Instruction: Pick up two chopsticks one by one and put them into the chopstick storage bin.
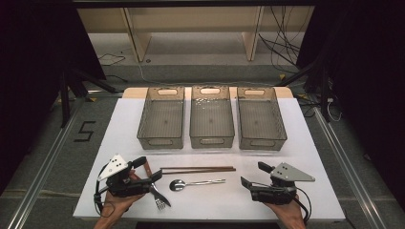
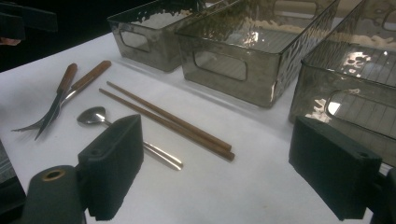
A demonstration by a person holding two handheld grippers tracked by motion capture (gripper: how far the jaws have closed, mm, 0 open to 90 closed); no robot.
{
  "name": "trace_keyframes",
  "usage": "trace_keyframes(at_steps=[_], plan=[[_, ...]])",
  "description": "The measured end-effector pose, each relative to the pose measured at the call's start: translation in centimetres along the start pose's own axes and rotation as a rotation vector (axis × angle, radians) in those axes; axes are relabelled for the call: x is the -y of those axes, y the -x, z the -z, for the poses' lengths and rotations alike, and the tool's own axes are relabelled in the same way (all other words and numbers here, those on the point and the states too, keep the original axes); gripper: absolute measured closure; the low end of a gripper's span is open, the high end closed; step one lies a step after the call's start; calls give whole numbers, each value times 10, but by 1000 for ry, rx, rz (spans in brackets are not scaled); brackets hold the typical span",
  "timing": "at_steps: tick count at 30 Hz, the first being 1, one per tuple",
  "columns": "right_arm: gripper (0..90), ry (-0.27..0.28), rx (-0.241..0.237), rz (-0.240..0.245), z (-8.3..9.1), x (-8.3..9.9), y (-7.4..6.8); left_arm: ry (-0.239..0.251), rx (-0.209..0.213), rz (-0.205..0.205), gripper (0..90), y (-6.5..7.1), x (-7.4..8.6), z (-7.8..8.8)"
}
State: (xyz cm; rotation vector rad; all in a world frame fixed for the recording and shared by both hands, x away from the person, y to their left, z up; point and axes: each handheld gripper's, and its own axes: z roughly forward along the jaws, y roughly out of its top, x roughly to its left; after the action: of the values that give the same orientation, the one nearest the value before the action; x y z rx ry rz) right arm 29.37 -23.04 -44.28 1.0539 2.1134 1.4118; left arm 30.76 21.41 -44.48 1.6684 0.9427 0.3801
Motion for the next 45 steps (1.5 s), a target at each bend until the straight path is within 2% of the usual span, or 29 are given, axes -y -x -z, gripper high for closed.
trace_keyframes(at_steps=[8,17,20,24,26,27,29,31,36,37,39,42,43,45], plan=[[196,-42,-7,35,-6,-10,1,6,-6,5,157,-1,0,0],[210,-130,-45,96,-19,-32,3,3,-6,5,157,-2,0,0],[231,-193,-94,150,-33,-49,3,4,-8,7,157,-2,0,0],[255,-291,-132,220,-53,-65,-1,4,-8,7,157,-2,0,0],[267,-327,-145,257,-63,-72,-2,4,-7,6,157,-2,0,0],[267,-327,-145,257,-63,-72,-2,4,-7,5,157,-2,0,0],[279,-401,-175,312,-80,-82,-4,4,-7,8,157,-2,0,1],[294,-443,-190,357,-92,-86,-5,5,-8,10,157,-2,0,0],[342,-546,-228,407,-119,-89,-8,9,-10,15,157,-2,0,1],[342,-546,-228,407,-119,-89,-8,9,-10,15,157,-2,0,1],[360,-601,-234,438,-134,-89,-10,9,-11,15,157,-2,0,1],[380,-620,-240,444,-142,-89,-12,8,-11,15,157,-2,0,1],[393,-642,-257,470,-149,-89,-12,8,-12,16,157,-2,0,1],[406,-666,-257,482,-155,-89,-13,6,-12,16,157,-2,0,1]])
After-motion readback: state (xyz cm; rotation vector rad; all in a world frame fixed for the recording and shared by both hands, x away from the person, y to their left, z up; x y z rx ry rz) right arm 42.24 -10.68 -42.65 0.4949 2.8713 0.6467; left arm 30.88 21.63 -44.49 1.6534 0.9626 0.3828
